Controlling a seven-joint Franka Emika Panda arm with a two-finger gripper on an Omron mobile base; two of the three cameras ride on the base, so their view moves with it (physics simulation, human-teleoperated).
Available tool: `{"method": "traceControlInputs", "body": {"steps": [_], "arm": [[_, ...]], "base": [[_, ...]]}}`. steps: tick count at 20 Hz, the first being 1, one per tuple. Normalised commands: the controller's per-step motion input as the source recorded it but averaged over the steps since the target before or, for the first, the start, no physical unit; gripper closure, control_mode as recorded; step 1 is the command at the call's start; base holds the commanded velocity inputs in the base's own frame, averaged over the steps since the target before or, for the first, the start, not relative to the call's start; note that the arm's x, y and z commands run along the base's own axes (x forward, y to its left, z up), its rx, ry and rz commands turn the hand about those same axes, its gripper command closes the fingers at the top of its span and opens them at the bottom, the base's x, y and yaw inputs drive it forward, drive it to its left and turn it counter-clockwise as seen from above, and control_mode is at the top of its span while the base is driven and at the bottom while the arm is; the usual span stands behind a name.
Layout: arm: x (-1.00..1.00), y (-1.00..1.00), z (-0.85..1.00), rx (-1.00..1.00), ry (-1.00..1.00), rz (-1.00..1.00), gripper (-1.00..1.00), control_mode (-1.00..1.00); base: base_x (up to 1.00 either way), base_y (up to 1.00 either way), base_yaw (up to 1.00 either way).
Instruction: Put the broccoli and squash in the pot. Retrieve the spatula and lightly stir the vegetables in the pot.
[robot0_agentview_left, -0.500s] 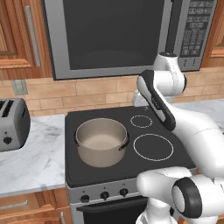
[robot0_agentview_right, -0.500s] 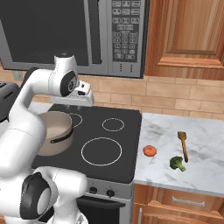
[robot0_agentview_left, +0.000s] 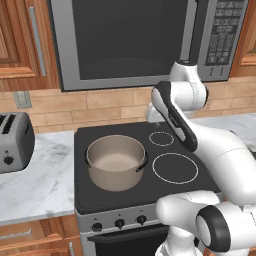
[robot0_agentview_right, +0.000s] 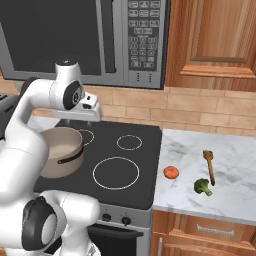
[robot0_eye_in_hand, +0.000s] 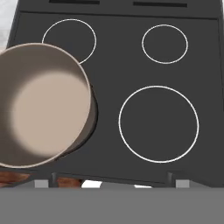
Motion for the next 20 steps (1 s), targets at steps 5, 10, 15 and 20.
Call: {"method": "traceControlInputs", "body": {"steps": [5,10,15,20], "arm": [[0.0,-0.31,-0.29,-0.01,0.03,0.05,-1.0,-1.0],[0.0,-1.0,-0.02,-0.02,0.01,0.08,-1.0,-1.0],[0.0,-1.0,0.0,0.0,0.02,0.1,-1.0,-1.0],[0.0,-1.0,-0.3,0.0,0.1,0.06,-1.0,-1.0]], "base": [[0.0,0.0,0.0],[0.0,0.0,0.0],[0.0,0.0,0.0],[0.0,0.0,0.0]]}}
